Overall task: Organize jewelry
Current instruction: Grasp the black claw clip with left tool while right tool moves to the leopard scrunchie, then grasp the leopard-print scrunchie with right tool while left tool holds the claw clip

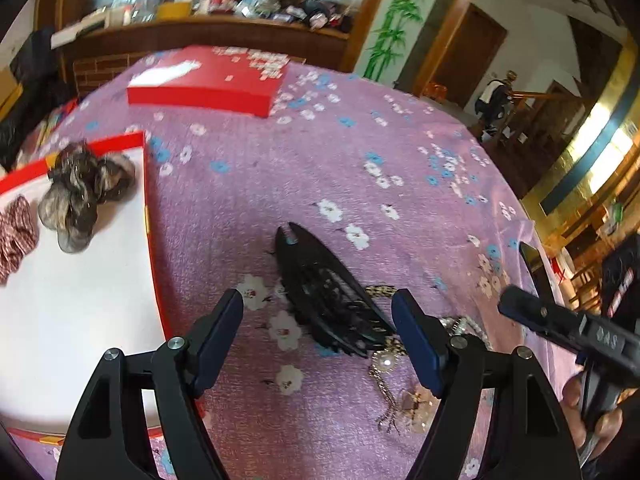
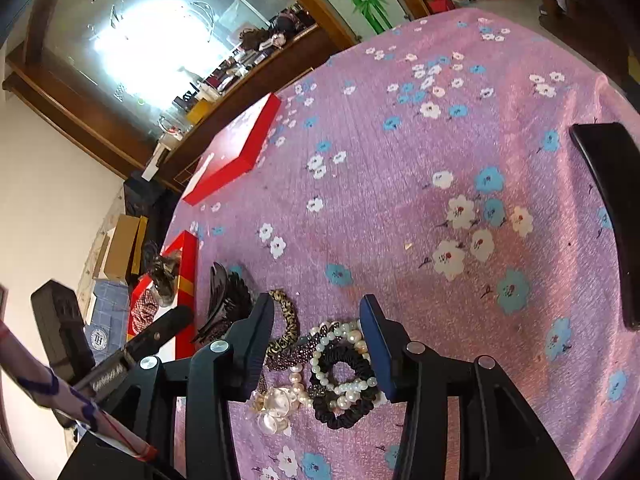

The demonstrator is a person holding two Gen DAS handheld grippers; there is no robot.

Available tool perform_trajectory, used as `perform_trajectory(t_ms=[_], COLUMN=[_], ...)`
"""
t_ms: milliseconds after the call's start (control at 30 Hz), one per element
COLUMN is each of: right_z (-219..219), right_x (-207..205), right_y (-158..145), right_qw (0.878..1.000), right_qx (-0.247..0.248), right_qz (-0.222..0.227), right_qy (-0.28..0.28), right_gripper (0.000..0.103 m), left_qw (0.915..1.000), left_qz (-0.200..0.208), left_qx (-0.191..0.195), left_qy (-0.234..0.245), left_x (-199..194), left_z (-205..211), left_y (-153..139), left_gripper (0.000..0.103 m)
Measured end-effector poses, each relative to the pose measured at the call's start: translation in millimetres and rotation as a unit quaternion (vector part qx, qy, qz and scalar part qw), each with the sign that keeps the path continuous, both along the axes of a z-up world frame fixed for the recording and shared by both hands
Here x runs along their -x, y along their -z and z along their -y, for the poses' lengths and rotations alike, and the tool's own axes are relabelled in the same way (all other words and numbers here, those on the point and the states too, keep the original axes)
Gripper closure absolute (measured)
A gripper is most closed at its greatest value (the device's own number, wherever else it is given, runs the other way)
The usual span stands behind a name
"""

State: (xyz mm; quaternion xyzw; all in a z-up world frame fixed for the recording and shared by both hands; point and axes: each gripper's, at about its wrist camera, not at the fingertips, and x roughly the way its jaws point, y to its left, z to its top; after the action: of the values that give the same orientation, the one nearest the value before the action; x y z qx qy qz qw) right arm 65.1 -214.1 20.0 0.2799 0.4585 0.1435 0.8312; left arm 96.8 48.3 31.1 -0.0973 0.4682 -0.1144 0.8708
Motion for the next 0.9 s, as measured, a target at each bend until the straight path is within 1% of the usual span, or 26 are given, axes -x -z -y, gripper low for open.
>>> perform_trajectory(t_ms=[100, 167, 233, 267, 367, 400, 433, 467, 500, 533, 600, 700, 733, 800, 900], right_z=[0, 1, 1, 1, 0, -1, -1, -2, -4, -7, -14, -34, -45, -65, -87], right_x=[-1, -1, -1, -1, -1, -1, 0, 0, 0, 1, 1, 4, 5, 9, 13], right_y=[1, 2, 2, 2, 1, 1, 0, 0, -1, -2, -4, -8, -10, -11, -7], right_qw=[1.0, 1.0, 1.0, 1.0, 1.0, 1.0, 1.0, 1.0, 1.0, 1.0, 0.999, 0.997, 0.994, 0.988, 0.981], right_qx=[0.0, -0.002, -0.004, -0.004, -0.004, -0.004, -0.004, -0.003, -0.003, -0.001, 0.005, 0.02, 0.032, 0.054, 0.077], right_qz=[-0.003, -0.004, -0.005, -0.005, -0.004, -0.002, 0.0, 0.002, 0.004, 0.008, 0.017, 0.039, 0.052, 0.07, 0.083], right_qy=[0.002, 0.003, 0.002, 0.0, -0.004, -0.005, -0.006, -0.008, -0.012, -0.018, -0.03, -0.069, -0.09, -0.127, -0.159], right_gripper=[0.055, 0.055, 0.055, 0.055, 0.054, 0.054, 0.054, 0.054, 0.054, 0.054, 0.054, 0.054, 0.056, 0.067, 0.069], left_qw=[0.9992, 0.9987, 0.9984, 0.9976, 0.9968, 0.9966, 0.9967, 0.997, 0.9975, 0.9981, 0.999, 0.9996, 0.9995, 0.9995, 0.999], left_qz=[-0.036, -0.047, -0.057, -0.068, -0.079, -0.08, -0.078, -0.075, -0.067, -0.057, -0.044, -0.026, -0.02, -0.004, 0.017], left_qx=[0.016, 0.019, 0.008, -0.002, -0.003, -0.01, -0.014, -0.016, -0.02, -0.02, -0.006, 0.007, 0.016, 0.024, 0.034], left_qy=[-0.006, -0.003, -0.005, -0.009, -0.012, -0.015, -0.016, -0.015, -0.015, -0.013, -0.01, -0.013, -0.016, -0.021, -0.023], left_x=[-13, -18, -24, -29, -36, -37, -36, -36, -35, -33, -32, -32, -32, -31, -29], left_z=[1, 5, 12, 17, 25, 26, 26, 26, 26, 24, 19, 10, 5, -2, -8], left_y=[8, 10, 13, 18, 27, 30, 33, 35, 35, 34, 31, 26, 24, 16, 8], left_gripper=[0.028, 0.028, 0.028, 0.028, 0.028, 0.028, 0.028, 0.03, 0.041, 0.05, 0.062, 0.062, 0.062, 0.062, 0.062])
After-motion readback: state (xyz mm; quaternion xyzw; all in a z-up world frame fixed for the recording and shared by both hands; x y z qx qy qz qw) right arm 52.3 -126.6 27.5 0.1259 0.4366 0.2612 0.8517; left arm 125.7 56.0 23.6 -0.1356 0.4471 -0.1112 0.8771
